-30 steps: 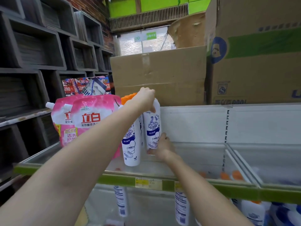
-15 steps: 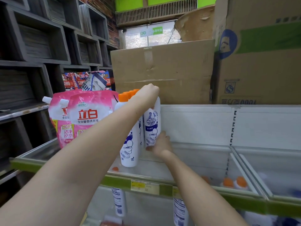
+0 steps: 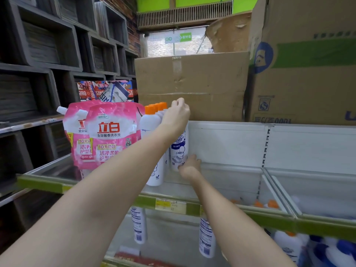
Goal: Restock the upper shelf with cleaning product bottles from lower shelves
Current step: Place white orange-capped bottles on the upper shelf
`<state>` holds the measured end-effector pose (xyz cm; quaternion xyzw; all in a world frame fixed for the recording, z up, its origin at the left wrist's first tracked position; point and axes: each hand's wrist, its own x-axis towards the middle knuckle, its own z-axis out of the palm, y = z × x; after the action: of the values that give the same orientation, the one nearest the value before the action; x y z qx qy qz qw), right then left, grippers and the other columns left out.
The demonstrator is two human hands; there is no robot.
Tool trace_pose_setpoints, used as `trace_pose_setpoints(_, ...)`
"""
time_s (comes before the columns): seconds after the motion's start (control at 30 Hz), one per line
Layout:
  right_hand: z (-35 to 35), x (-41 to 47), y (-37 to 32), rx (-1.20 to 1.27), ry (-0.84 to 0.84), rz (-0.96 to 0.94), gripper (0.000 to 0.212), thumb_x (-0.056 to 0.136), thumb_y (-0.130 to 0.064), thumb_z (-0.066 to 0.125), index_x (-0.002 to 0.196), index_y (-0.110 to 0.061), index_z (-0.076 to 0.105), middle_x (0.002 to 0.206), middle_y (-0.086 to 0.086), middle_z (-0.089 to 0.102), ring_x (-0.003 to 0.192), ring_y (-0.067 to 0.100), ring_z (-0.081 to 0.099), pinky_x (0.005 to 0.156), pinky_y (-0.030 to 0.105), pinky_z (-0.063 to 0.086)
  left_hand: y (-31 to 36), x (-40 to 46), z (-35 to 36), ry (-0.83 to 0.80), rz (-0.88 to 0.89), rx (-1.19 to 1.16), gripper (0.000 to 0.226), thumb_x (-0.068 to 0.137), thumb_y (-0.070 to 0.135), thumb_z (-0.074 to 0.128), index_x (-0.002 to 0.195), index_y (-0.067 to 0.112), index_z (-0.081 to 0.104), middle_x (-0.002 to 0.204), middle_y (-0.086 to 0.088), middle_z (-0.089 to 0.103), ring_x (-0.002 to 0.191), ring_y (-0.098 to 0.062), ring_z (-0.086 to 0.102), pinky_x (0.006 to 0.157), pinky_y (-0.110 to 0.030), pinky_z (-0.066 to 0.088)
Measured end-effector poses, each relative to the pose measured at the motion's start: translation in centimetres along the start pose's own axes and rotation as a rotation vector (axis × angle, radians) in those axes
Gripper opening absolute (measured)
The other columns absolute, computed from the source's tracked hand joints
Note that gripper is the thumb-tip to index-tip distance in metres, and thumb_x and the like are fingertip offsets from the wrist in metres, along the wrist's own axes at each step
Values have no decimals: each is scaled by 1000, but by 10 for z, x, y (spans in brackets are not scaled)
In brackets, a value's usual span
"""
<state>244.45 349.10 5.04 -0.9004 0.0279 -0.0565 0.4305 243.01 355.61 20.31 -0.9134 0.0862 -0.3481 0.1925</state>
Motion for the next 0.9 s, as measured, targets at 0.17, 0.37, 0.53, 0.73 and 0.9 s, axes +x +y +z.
trace_pose_setpoints(0.17, -1, -25, 4, 130, 91, -20, 22, 91, -6, 55, 112, -4, 55, 122, 19, 62, 111, 34, 59, 80, 28, 42, -4, -30, 0, 7, 139, -137, 37, 79, -12, 54, 113, 3, 57, 117, -14, 53, 104, -31, 53, 65, -34, 35)
trace_pose_setpoints(0.37, -11, -74, 0, 134, 209, 17, 14, 93, -14, 54, 104, -12, 63, 110, 11, 68, 106, 31, 62, 76, 27, 39, -7, -80, 7, -118, 251, -252, 12, 85, 3, 51, 87, 14, 48, 93, -7, 60, 80, -30, 57, 59, -32, 35)
trace_pose_setpoints(0.53, -14, -123, 5, 187, 412, 12, 15, 98, -23, 54, 85, -15, 56, 87, 5, 64, 87, 27, 58, 69, 31, 35, -12, -131, 12, -189, 283, -359, 6, 89, 9, 48, 87, 15, 48, 100, -10, 61, 88, -32, 61, 65, -35, 41)
trace_pose_setpoints(0.73, 3, -193, 24, 237, 491, 67, 31, 101, -24, 50, 71, -17, 44, 67, 0, 51, 68, 22, 48, 58, 33, 32, -4, -190, 19, -303, 336, -457, 17, 91, 16, 48, 98, 10, 62, 107, -14, 64, 97, -35, 63, 71, -35, 41)
trace_pose_setpoints(0.9, 30, -232, 63, 99, 380, 209, 21, 100, -22, 50, 82, -13, 48, 77, 6, 55, 74, 25, 53, 59, 33, 36, 6, -242, 38, -441, 333, -573, 14, 88, 15, 49, 95, 13, 61, 109, -13, 64, 101, -37, 63, 75, -36, 45)
